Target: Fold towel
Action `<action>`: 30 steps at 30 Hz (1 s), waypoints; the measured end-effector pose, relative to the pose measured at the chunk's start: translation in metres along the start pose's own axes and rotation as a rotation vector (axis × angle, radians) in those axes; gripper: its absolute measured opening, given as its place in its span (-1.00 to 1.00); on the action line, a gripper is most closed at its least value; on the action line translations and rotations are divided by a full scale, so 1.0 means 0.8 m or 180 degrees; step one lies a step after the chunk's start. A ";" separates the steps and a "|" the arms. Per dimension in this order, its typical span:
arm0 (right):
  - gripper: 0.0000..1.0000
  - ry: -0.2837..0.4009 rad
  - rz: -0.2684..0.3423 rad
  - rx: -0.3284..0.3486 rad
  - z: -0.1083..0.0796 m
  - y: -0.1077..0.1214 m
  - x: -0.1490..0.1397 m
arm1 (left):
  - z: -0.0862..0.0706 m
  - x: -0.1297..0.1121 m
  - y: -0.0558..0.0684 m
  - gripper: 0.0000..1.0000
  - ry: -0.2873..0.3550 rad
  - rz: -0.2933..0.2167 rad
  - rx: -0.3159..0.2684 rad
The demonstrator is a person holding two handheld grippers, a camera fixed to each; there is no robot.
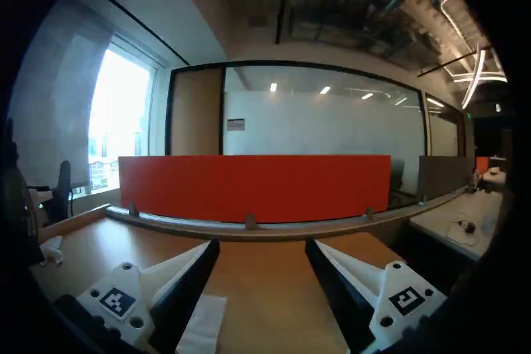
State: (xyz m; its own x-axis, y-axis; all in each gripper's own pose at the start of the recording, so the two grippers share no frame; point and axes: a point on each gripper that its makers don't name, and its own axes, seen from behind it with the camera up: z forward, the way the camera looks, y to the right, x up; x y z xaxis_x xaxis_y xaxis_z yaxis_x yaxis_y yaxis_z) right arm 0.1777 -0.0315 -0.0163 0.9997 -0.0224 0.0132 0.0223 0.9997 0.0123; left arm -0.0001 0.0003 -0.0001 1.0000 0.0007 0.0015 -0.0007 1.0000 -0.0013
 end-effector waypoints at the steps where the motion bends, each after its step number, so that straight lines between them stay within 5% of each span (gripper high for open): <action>1: 1.00 -0.0015 -0.0007 0.0008 0.000 0.000 0.001 | 0.000 0.000 0.001 0.94 -0.0010 0.0005 -0.0008; 11: 1.00 -0.0248 -0.0180 0.0275 0.002 -0.018 0.002 | 0.001 -0.010 0.029 0.94 -0.0223 0.0100 -0.0339; 22: 1.00 -0.0564 -0.0522 0.0932 -0.008 -0.069 -0.010 | 0.000 -0.024 0.071 0.94 -0.0474 0.0224 -0.0868; 30: 1.00 -0.0829 -0.0684 0.1216 -0.019 -0.086 -0.041 | -0.006 -0.055 0.091 0.94 -0.0690 0.0351 -0.1135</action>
State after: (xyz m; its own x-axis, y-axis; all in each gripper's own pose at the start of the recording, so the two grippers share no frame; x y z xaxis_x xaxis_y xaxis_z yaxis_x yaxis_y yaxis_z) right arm 0.1433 -0.0991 -0.0324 0.9355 -0.2779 0.2185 0.1717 0.8975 0.4062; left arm -0.0438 0.0733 -0.0050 0.9705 0.1460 0.1921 -0.0690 0.9309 -0.3586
